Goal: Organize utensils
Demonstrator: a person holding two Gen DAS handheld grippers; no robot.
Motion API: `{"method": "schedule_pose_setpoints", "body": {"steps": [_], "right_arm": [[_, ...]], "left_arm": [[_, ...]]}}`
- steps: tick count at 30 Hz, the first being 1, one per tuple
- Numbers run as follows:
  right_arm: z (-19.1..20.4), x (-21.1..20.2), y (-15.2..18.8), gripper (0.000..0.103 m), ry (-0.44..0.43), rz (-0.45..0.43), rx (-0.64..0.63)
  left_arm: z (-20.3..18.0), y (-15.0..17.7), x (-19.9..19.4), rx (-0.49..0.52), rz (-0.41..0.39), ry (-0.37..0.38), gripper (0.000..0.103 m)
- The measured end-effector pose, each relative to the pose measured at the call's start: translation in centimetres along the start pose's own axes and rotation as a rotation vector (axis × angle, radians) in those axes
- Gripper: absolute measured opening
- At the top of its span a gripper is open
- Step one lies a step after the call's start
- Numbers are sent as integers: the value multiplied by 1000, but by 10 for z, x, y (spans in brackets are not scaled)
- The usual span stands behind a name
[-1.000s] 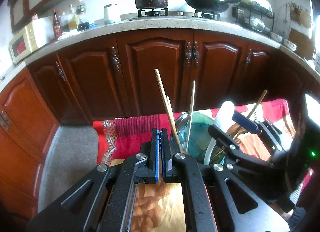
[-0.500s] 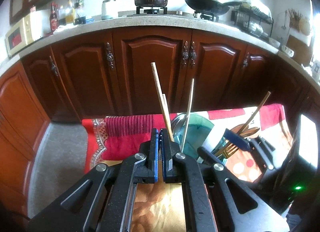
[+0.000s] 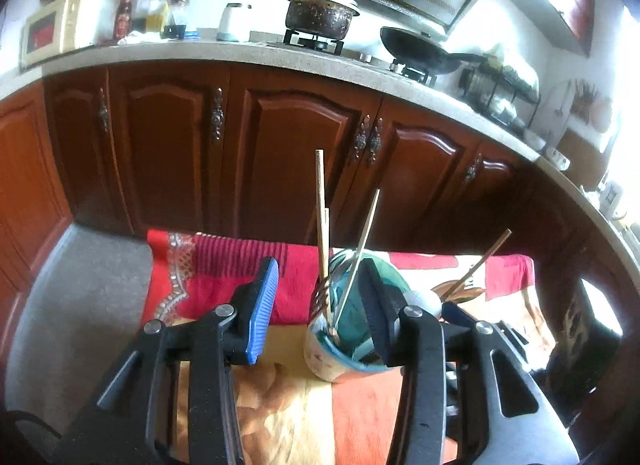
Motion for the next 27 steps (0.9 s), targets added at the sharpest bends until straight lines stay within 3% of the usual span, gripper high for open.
{"method": "schedule_pose_setpoints", "body": {"steps": [5,8,11,19,27], "right_arm": [[0,-40,6,62,-54,12,117],[8,-71,15,62,-41,47,158],[21,-111,27,62,-16,83,210],[71,-222,41,68,86,66,167],[88,-289,55,70,170,54,180]], "left_arm": [[1,19,-46,-61,-27,9,43],[-4,44,-79,-98,-17,6,53],[-14,72,-116,-115,-12,-2,55],[-49,125,-206,-59,-56,-55,62],[-68,151,-250,-59,-41,-49,67]]}}
Point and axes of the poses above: each gripper's, at about its wrist camera, not at the fingertips, and x roughly the way its jaws point, z to its left, y to its underside, the point moved 4 cm from there along x, roughly the way its jaws point, and after that the axes turned 5 degrees about -x, right-handed, at the moved point
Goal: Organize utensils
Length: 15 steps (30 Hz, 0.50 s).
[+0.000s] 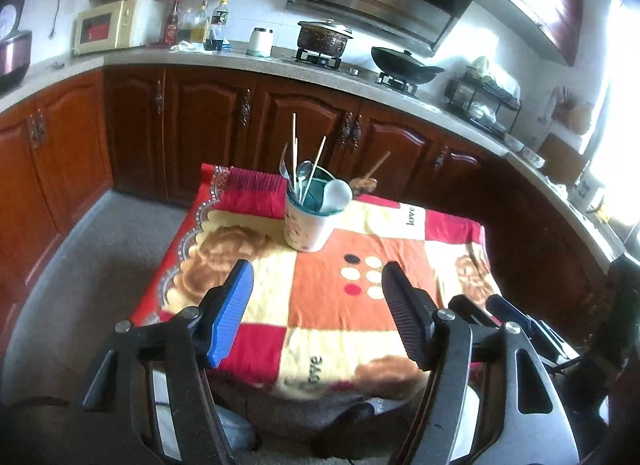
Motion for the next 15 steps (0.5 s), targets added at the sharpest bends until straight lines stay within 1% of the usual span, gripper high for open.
{"method": "schedule_pose_setpoints", "body": {"steps": [4,7,11,15], "right_arm": [[-4,-18,7,70,16,-6,17],[-4,-27,9,70,24,-14,13],[-4,-36,13,70,33,-23,2],[-10,-36,15,70,38,-20,10]], "left_arm": [[-11,16,-13,27,-3,17,67],[-18,32,-15,60,4,14,68],[-27,48,-7,109,20,-14,68],[-29,52,-1,130,19,-34,68]]}}
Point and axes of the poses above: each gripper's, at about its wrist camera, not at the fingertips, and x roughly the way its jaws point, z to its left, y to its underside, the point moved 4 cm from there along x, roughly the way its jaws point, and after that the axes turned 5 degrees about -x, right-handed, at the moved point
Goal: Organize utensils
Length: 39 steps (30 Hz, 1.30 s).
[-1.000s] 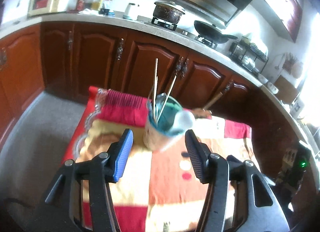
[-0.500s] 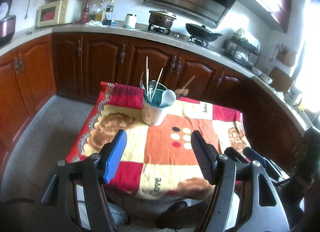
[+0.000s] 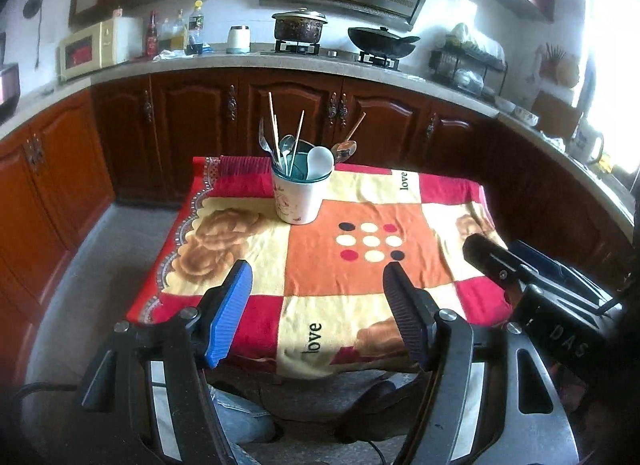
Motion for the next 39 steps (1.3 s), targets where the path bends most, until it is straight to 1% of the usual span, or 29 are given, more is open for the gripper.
{"method": "schedule_pose_setpoints", "body": {"steps": [2,7,12,18,24,31,34,39], "right_arm": [[-5,1,1,70,4,1,13],[-10,5,0,70,10,-2,34],[-5,9,-3,70,8,-9,16],[5,12,-3,70,5,-17,-20],[9,12,-3,70,8,-26,-40],[11,11,-3,70,11,-31,-42],[12,12,-3,70,14,-29,-49],[14,12,-3,70,21,-31,-58]], "left_arm": [[1,0,2,0,0,-8,69],[8,2,8,13,-2,-57,71],[18,0,13,5,1,-98,71],[22,0,14,-1,-6,-126,71],[24,-1,10,-5,-18,-127,71],[22,0,11,2,-13,-125,71],[24,1,12,1,2,-123,71],[25,1,12,-3,-5,-129,71]]}}
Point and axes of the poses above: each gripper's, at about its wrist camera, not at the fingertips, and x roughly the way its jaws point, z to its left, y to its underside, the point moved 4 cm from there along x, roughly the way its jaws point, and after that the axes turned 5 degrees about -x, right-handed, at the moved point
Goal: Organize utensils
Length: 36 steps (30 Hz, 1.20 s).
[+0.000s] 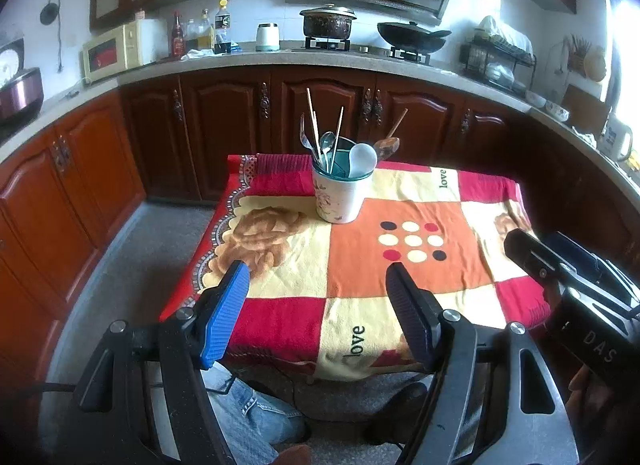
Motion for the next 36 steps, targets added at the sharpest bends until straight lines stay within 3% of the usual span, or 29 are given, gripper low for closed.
{"method": "schedule_pose_setpoints", "body": {"steps": [36], "right_arm": [[2,21,1,70,-9,15,-15]], "left_arm": [[0,4,22,11,30,-39,71]]}}
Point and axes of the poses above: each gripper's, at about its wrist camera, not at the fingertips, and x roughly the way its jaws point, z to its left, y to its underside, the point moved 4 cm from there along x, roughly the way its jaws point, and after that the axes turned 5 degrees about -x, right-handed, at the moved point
